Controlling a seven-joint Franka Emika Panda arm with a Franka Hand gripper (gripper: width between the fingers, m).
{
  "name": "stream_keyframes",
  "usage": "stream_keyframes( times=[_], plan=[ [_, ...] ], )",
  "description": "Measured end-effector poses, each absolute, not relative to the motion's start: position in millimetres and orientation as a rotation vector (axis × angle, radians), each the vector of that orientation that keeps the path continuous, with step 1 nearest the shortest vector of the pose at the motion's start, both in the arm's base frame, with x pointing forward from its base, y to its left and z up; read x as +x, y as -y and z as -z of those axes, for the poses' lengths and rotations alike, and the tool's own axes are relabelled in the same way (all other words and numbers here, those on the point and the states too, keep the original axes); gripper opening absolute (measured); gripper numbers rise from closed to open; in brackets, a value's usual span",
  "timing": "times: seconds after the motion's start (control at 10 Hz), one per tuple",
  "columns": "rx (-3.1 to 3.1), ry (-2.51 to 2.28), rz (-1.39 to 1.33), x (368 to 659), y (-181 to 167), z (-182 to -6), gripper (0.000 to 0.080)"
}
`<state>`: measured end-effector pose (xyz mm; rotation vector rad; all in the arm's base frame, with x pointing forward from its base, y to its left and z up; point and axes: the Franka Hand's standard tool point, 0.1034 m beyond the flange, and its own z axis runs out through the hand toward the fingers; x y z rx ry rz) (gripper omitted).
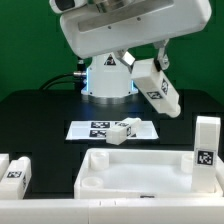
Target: Assemble desk
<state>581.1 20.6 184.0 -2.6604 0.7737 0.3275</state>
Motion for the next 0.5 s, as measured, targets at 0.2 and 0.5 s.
stream_keyframes(
  times=[0.2, 0.5],
  plan=[
    [-2.721, -0.746, -0.116, 589, -6, -167.0, 0.0284],
    [-2.847, -0.623, 0.301, 617, 39, -164.4, 0.0284]
  ],
)
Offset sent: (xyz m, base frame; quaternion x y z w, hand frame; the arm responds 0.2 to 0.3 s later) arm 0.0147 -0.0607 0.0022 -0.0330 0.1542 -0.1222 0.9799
